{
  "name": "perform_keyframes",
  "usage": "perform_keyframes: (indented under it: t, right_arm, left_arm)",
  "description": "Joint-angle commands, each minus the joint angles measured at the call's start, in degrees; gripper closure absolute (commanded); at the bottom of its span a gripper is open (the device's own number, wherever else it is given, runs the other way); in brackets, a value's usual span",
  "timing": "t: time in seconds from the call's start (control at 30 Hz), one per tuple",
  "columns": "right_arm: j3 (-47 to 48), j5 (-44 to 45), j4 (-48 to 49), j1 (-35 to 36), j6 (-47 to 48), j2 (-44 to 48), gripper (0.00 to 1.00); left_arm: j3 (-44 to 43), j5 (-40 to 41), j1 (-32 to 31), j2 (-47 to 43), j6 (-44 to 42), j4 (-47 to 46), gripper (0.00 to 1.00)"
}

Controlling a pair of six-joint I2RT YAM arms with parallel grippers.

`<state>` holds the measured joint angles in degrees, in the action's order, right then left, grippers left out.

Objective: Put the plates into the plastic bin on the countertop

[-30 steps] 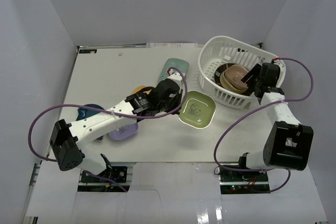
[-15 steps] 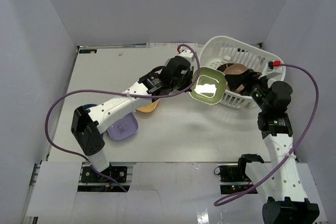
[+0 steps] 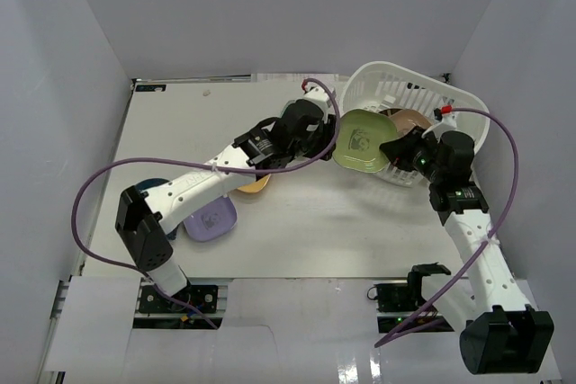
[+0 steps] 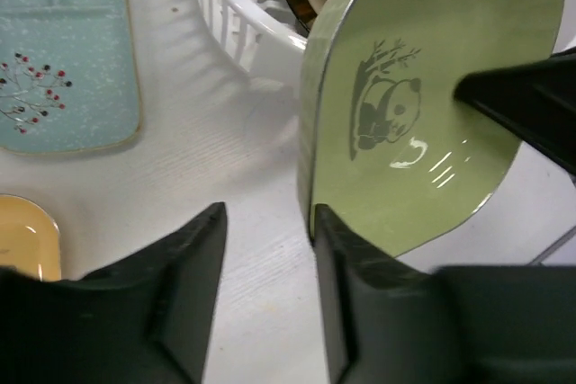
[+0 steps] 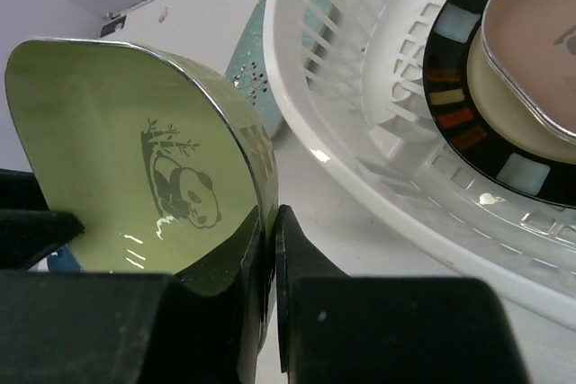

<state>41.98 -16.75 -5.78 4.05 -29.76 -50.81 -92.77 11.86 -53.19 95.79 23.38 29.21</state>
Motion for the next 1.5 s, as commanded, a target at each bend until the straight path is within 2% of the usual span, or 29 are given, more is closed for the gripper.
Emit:
perform_keyframes:
  t: [0.0,0.23,0.37,0.53,0.57,0.67,0.7,0.8,0.87,0.97,1.07,1.13,1.23,1.27,1.33,1.47]
  right_arm:
    - [7.48,6.27,4.64,-0.45,0.74,-3.5,0.92]
    - [13.13,14.29,4.11,-10.37,0.75,-16.59,0.92]
    - [13.22,20.52,4.55,-11.87,0.93,-21.87,0.92]
    - [15.5,21.49,4.46,-13.46,1.28,-28.45,0.91]
    - [16.03,22.02,4.46,-13.55,1.28,-29.34,0.88]
    - [16.38,21.15,4.37,-13.81,0.76,-30.93,0.67]
    - [16.04,19.58,4.55,-13.81,0.75,-30.67,0.53]
    - [14.72,14.5,5.08,-13.9,0.58,-27.87,0.32]
    - [13.66,11.67,6.92,-13.55,0.49,-24.02,0.31]
    - [10.77,9.38,7.71,-12.14,0.05,-18.03,0.31]
    - [8.04,7.96,7.98,-8.81,-0.04,-12.84,0.31]
    - [6.29,8.84,7.72,-4.52,0.66,-9.86,0.31]
    - [4.7,10.34,6.75,1.56,1.11,-7.38,0.31]
    - [3.21,10.34,7.18,2.88,0.93,-6.77,0.31]
    - [1.89,10.43,7.71,7.01,0.32,-5.1,0.31]
    - [1.18,8.51,6.49,13.16,2.59,-4.83,0.31]
  left_arm:
    - [8.61,8.96,1.68,-9.01,-1.4,1.28,0.42]
    - [30.24,10.73,8.61,-19.23,0.44,3.31,0.4]
    - [33.01,10.2,11.53,-17.23,-0.78,4.71,0.4]
    - [31.08,5.2,13.19,-9.93,-2.02,4.1,0.4]
    - [29.85,4.85,13.55,-8.53,-2.19,4.01,0.4]
    - [26.69,5.72,14.95,-3.07,-2.98,4.36,0.4]
    - [26.07,5.89,15.3,-1.58,-3.07,4.19,0.41]
    - [23.62,6.6,15.66,0.79,-4.04,3.66,0.42]
    - [22.9,5.73,15.66,3.34,-4.57,3.57,0.43]
    - [23.16,3.71,15.66,5.81,-4.31,3.05,0.49]
    - [24.57,3.61,15.66,6.34,-3.69,2.69,0.7]
    - [25.35,3.87,15.66,5.99,-3.69,2.78,0.79]
    - [27.02,3.53,15.66,4.67,-3.25,2.78,0.75]
    - [27.38,3.52,15.66,4.5,-3.16,2.78,0.8]
    - [27.82,4.57,15.4,3.8,-2.64,2.78,1.0]
    - [28.34,4.41,13.99,-2.61,-2.46,2.69,1.0]
